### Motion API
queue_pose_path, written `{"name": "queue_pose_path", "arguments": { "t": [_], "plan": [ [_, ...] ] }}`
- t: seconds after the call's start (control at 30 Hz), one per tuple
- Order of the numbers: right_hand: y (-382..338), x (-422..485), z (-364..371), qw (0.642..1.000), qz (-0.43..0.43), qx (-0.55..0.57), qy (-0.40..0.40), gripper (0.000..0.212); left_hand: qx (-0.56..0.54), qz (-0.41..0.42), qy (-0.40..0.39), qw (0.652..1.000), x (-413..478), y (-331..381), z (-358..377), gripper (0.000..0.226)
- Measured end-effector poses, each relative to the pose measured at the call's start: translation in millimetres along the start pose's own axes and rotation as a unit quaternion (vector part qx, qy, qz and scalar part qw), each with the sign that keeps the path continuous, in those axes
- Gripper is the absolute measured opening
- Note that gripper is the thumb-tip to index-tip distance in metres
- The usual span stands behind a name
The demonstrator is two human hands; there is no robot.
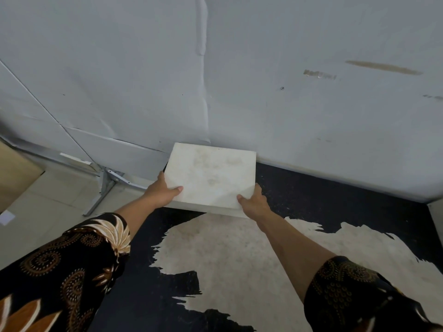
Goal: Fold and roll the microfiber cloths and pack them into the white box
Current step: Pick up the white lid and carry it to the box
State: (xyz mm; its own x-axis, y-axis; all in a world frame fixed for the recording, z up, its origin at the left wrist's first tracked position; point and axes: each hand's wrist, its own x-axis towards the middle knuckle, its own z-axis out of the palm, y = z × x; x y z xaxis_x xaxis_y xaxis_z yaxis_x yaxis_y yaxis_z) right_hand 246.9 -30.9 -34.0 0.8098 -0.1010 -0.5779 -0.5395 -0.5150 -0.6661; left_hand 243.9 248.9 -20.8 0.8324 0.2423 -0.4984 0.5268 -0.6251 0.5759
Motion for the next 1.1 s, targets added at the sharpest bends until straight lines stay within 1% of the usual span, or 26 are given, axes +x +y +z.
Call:
{"name": "queue_pose_path", "arguments": {
  "t": [0.13,0.23,0.33,0.5,0.57,0.67,0.83,1.0,1.1],
  "plan": [
    [-0.1,5.0,5.0,1.000,0.005,0.003,0.019,0.079,-0.017,0.012,-0.006,1.000,6.6,-5.2,-4.2,0.078],
    [0.5,8.8,8.1,0.999,0.007,0.014,0.033,0.075,-0.091,0.009,-0.004,0.996,9.1,-6.0,1.0,0.075],
    [2.8,7.4,8.3,0.998,0.006,0.036,0.050,0.071,-0.128,-0.011,0.006,0.992,5.0,-6.8,6.4,0.072],
    [9.6,-6.3,-3.2,0.992,-0.026,0.119,0.036,0.054,-0.183,-0.025,0.012,0.983,-8.0,-9.7,4.0,0.066],
    [9.7,-15.5,-12.7,0.990,-0.042,0.129,0.040,0.051,-0.210,-0.029,0.019,0.977,-17.3,-3.1,2.3,0.061],
    [10.7,-32.6,-32.0,0.987,-0.065,0.138,0.042,0.051,-0.230,-0.031,0.046,0.972,-37.5,15.6,1.6,0.058],
    [24.0,-64.0,-77.3,0.979,-0.104,0.169,0.049,0.051,-0.221,-0.014,0.076,0.972,-85.6,63.8,6.6,0.058],
    [36.9,-101.8,-139.1,0.969,-0.148,0.183,0.068,0.057,-0.220,0.031,0.093,0.971,-141.6,110.6,23.7,0.059],
    [46.2,-124.4,-182.5,0.965,-0.173,0.180,0.083,0.059,-0.227,0.073,0.099,0.966,-178.1,138.8,40.2,0.064]
  ]
}}
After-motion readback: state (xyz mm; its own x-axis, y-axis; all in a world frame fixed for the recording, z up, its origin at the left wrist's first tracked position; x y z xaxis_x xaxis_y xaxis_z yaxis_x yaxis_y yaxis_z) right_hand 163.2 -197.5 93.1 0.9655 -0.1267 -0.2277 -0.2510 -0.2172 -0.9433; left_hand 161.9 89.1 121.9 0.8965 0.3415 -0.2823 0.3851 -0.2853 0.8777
